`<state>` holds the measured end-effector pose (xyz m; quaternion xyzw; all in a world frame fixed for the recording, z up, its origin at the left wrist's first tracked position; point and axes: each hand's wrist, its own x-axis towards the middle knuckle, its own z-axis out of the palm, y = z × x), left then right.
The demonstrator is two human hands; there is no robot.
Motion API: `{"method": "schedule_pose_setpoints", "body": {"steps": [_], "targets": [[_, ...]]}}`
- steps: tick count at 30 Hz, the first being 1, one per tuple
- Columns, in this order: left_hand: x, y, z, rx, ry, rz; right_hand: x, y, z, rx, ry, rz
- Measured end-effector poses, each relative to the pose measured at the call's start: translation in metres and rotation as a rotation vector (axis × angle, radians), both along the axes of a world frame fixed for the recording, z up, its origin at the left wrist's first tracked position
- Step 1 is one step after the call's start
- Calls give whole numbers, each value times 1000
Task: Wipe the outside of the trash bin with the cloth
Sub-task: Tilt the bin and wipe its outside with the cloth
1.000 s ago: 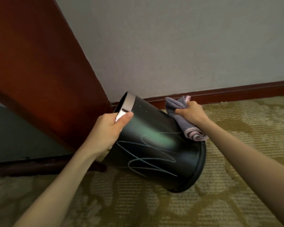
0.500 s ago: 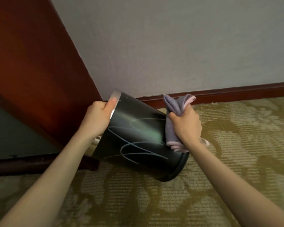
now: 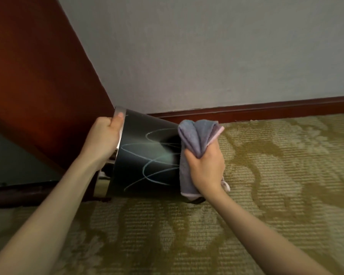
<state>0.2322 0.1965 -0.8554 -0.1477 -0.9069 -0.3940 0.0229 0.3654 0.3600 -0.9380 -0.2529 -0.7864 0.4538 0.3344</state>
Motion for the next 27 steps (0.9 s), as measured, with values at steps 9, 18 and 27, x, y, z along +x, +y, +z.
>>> {"method": "schedule_pose_setpoints", "body": {"steps": [9, 18, 27], "targets": [[7, -3, -6, 9, -4, -15, -30, 38, 13, -38, -176, -33], [22, -4, -1, 15, 64, -66, -89, 79, 20, 81, -483, 85], [23, 0, -2, -15, 127, -56, -101, 89, 16, 108, -561, 117]]}}
